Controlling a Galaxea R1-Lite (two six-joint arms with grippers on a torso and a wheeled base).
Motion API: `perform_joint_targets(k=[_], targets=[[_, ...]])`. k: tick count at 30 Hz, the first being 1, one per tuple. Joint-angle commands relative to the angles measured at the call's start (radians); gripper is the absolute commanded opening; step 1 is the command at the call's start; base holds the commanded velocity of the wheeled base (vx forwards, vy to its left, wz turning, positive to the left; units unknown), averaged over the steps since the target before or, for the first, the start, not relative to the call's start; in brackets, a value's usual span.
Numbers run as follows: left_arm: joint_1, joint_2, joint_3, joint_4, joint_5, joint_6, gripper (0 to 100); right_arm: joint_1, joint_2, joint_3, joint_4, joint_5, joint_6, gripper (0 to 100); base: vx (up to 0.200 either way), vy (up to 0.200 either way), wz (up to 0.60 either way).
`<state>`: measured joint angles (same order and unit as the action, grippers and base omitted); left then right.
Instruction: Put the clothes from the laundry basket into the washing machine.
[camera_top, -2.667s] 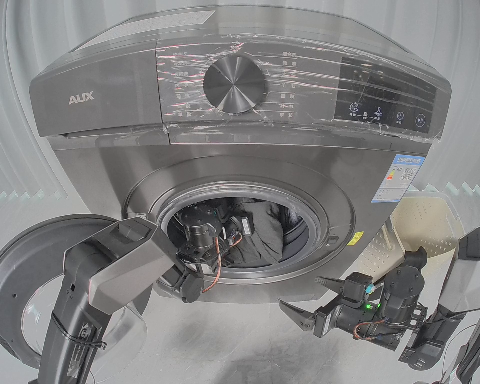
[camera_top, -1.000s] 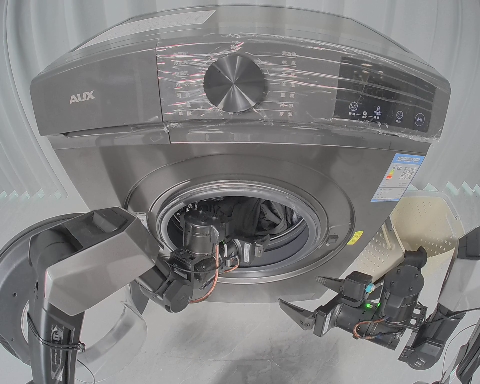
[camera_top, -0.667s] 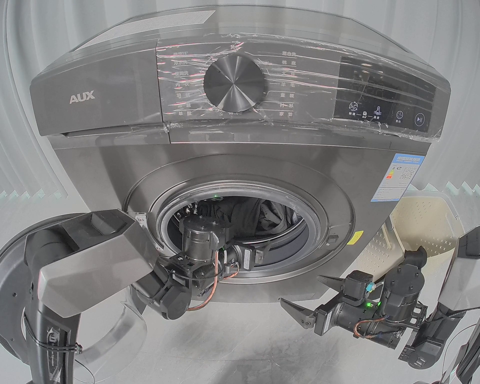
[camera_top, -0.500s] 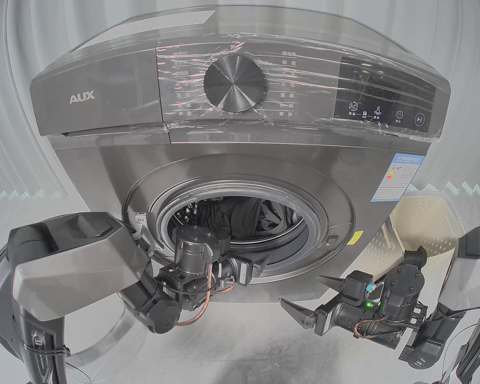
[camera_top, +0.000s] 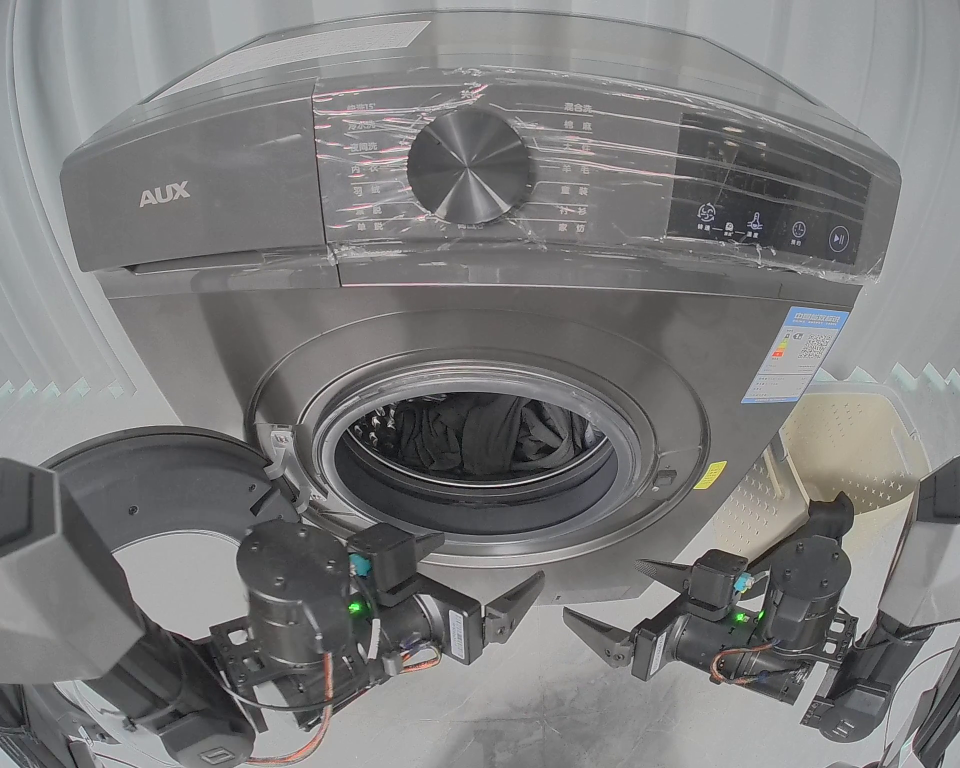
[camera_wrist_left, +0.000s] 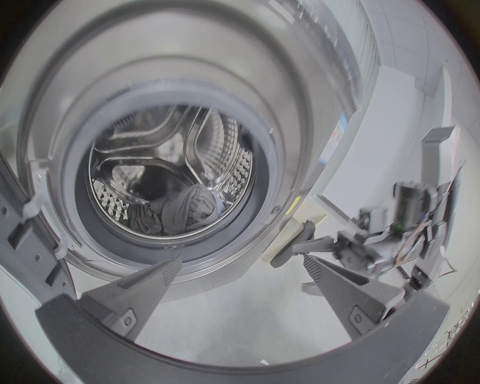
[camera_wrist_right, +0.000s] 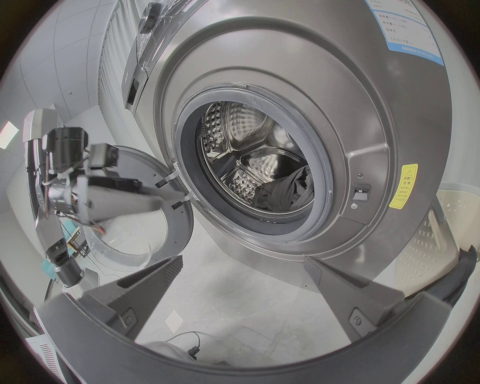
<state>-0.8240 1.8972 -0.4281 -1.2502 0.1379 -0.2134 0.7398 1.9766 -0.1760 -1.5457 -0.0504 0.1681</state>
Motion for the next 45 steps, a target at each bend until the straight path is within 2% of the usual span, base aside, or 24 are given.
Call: perform_joint_targets(k=[1, 6, 13, 18, 20, 21, 22, 24, 27, 30, 33, 34, 38, 39, 41, 44, 45], targets=[[-0.024, -0.141, 0.081, -0.038, 0.005, -0.012, 100, 0.001, -0.004, 0.010, -0.002, 0.000, 0.001, 100, 0.000, 0.000, 0.00], [-0.029, -0.216, 0.158, -0.067, 0.005, -0.017, 100, 0.000, -0.018, 0.015, -0.002, -0.005, 0.001, 100, 0.000, 0.000, 0.00], [0.005, -0.357, 0.241, -0.072, 0.019, -0.012, 100, -0.037, -0.142, 0.049, -0.001, -0.008, -0.002, 100, 0.000, 0.000, 0.00], [0.034, -0.412, 0.264, -0.069, 0.074, -0.009, 100, -0.079, -0.197, 0.055, 0.001, -0.014, -0.007, 100, 0.000, 0.000, 0.00], [0.042, -0.435, 0.301, -0.069, 0.086, -0.007, 100, -0.099, -0.206, 0.076, 0.001, -0.058, -0.010, 100, 0.000, 0.000, 0.00], [0.042, -0.437, 0.304, -0.069, 0.086, -0.006, 100, -0.099, -0.206, 0.078, 0.001, -0.065, -0.010, 100, -0.200, 0.000, 0.00], [0.040, -0.451, 0.331, -0.069, 0.085, -0.003, 100, -0.100, -0.211, 0.096, 0.001, -0.100, -0.007, 100, -0.200, 0.000, 0.00], [0.040, -0.457, 0.347, -0.071, 0.083, 0.003, 100, -0.102, -0.223, 0.113, 0.001, -0.109, -0.007, 100, -0.200, 0.000, 0.00], [0.042, -0.472, 0.362, -0.071, 0.083, 0.022, 100, -0.105, -0.262, 0.131, 0.003, -0.114, -0.012, 100, -0.200, 0.000, 0.00], [0.043, -0.495, 0.368, -0.071, 0.083, 0.023, 100, -0.106, -0.294, 0.139, 0.003, -0.117, -0.013, 100, -0.200, 0.000, 0.00], [0.046, -0.530, 0.379, -0.067, 0.083, 0.054, 100, -0.109, -0.321, 0.176, 0.012, -0.118, -0.016, 100, -0.200, 0.000, 0.00], [0.046, -0.530, 0.379, -0.067, 0.083, 0.054, 100, -0.109, -0.321, 0.176, 0.012, -0.118, -0.016, 100, -0.200, 0.000, 0.00], [0.079, -0.589, 0.393, -0.049, 0.080, 0.083, 100, -0.129, -0.380, 0.176, 0.058, -0.144, -0.019, 100, -0.200, 0.000, 0.00], [0.086, -0.607, 0.410, -0.049, 0.080, 0.109, 100, -0.129, -0.409, 0.176, 0.084, -0.154, -0.018, 100, -0.200, 0.000, 0.00], [0.103, -0.630, 0.427, -0.046, 0.074, 0.126, 100, -0.129, -0.449, 0.176, 0.121, -0.174, -0.018, 100, -0.200, 0.000, 0.00], [0.117, -0.650, 0.427, -0.037, 0.072, 0.128, 100, -0.129, -0.479, 0.176, 0.159, -0.186, -0.018, 100, -0.200, 0.000, 0.00], [0.138, -0.715, 0.427, 0.012, 0.074, 0.132, 100, -0.129, -0.598, 0.176, 0.331, -0.203, -0.015, 100, -0.200, 0.000, 0.00]])
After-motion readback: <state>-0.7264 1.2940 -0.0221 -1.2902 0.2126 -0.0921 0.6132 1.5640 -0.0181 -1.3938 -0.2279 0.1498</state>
